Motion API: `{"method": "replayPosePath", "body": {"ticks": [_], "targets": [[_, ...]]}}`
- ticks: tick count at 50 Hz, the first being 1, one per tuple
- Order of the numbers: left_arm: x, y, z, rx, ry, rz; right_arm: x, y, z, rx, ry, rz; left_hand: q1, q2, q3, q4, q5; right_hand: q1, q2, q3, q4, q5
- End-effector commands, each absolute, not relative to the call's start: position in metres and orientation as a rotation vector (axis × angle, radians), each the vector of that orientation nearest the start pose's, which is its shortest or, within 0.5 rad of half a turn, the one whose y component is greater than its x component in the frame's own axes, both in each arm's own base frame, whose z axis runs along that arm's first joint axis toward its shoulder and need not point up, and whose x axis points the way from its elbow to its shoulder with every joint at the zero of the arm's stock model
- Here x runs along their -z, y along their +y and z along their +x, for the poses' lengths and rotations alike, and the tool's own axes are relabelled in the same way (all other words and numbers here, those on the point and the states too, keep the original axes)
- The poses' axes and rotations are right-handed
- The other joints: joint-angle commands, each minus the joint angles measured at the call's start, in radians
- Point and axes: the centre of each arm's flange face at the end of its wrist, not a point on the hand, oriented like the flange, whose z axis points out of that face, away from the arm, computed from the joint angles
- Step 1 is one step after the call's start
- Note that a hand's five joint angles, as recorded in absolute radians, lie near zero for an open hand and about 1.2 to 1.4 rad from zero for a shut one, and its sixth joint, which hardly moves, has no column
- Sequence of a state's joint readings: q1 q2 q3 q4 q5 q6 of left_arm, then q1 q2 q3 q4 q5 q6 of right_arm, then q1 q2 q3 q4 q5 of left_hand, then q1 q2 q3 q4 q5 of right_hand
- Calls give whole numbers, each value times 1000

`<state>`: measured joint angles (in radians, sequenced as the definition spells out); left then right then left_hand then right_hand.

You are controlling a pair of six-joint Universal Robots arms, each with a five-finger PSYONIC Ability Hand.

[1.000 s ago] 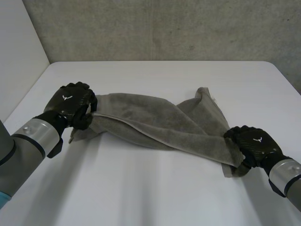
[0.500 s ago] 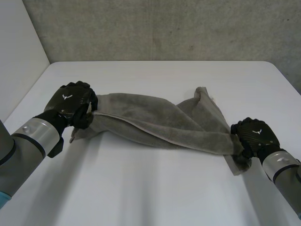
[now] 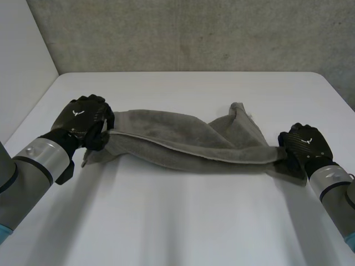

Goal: Fold the towel.

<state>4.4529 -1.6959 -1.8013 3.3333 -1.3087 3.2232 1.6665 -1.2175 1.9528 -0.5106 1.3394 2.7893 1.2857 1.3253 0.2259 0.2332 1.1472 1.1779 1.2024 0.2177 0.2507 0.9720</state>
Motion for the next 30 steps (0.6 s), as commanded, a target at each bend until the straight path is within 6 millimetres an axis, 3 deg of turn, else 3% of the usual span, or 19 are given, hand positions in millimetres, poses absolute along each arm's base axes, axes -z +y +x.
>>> {"method": "replayPosePath", "body": {"ticks": [1, 2, 3, 4, 6, 10, 14, 18, 21, 30], "targets": [[-226, -256, -225, 2228, 2546, 709, -176, -287, 187, 1975, 2161, -792, 111, 71, -51, -59, 75, 218, 194, -43, -76, 250], [-226, -256, -225, 2228, 2546, 709, -176, -287, 187, 1975, 2160, -792, 111, 71, -51, -59, 75, 218, 194, -43, -76, 250], [-230, -256, -225, 2244, 2541, 701, -195, -285, 185, 1993, 2124, -770, 111, 71, -51, -59, 75, 218, 194, -43, -76, 250], [-235, -255, -224, 2268, 2530, 688, -195, -285, 185, 1994, 2124, -770, 111, 71, -51, -59, 75, 218, 194, -43, -76, 250], [-241, -254, -224, 2294, 2517, 678, -214, -288, 182, 1970, 2101, -695, 111, 71, -51, -59, 75, 218, 194, -43, -76, 250], [-244, -253, -224, 2315, 2525, 656, -217, -287, 186, 1895, 2085, -644, 111, 71, -51, -59, 75, 218, 194, -43, -76, 250], [-241, -251, -223, 2308, 2553, 639, -202, -292, 187, 1817, 2111, -626, 111, 71, -51, -59, 75, 218, 194, -43, -76, 250], [-237, -252, -223, 2288, 2571, 639, -164, -298, 186, 1688, 2212, -636, 111, 71, -51, -59, 75, 218, 194, -43, -76, 250], [-235, -253, -222, 2280, 2574, 630, -149, -302, 185, 1636, 2255, -625, 111, 71, -51, -59, 75, 218, 194, -43, -76, 250], [-236, -258, -216, 2279, 2564, 599, -147, -306, 184, 1646, 2262, -620, 111, 71, -51, -59, 75, 49, 25, -43, -76, 81]]}}
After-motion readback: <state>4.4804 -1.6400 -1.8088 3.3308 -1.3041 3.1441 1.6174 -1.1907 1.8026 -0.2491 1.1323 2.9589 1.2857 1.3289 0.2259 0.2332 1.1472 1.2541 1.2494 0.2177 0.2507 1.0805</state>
